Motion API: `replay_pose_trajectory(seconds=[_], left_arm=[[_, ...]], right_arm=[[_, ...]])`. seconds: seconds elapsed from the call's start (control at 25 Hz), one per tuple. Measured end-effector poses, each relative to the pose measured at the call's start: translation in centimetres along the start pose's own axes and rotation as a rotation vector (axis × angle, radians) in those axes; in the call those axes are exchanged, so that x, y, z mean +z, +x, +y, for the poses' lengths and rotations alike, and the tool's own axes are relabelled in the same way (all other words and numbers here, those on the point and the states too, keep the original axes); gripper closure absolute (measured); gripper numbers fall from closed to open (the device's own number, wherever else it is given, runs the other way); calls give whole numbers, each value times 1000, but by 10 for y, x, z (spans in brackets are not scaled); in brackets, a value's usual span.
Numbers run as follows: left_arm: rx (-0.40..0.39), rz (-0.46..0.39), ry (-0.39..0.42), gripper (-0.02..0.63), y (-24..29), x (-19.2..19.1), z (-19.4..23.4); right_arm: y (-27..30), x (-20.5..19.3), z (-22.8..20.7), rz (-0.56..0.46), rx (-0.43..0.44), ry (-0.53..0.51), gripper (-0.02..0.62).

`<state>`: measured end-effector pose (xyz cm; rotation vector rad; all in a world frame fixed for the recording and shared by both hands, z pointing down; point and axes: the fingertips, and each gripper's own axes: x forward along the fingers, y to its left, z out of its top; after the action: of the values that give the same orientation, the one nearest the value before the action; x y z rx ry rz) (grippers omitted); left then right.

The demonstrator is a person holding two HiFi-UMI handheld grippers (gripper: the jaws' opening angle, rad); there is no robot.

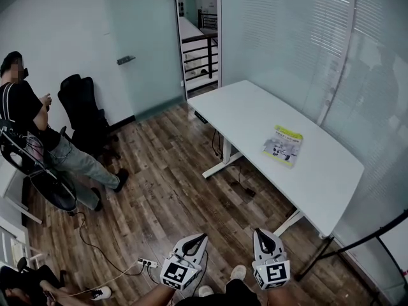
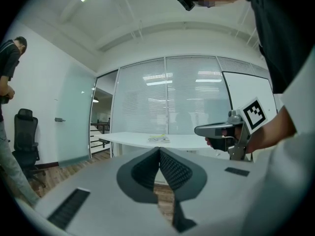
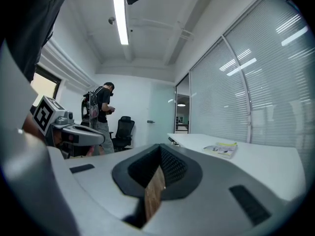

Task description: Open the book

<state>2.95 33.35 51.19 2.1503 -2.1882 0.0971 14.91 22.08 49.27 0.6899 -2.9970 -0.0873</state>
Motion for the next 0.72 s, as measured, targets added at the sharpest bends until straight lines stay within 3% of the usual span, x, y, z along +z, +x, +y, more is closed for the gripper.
replay_pose_trajectory(seconds=[0.2,0.56,0.72], left_arm=[[-8,16,5,595,33,-3,6],[0,14,29,595,116,16,33],[13,53,12,595,154,10,37]], right_arm=[[21,-12,-29,14,-18,10,589],[84,5,-78,-40,29,44,589],[103,-12,-106,-10,37,58,589]])
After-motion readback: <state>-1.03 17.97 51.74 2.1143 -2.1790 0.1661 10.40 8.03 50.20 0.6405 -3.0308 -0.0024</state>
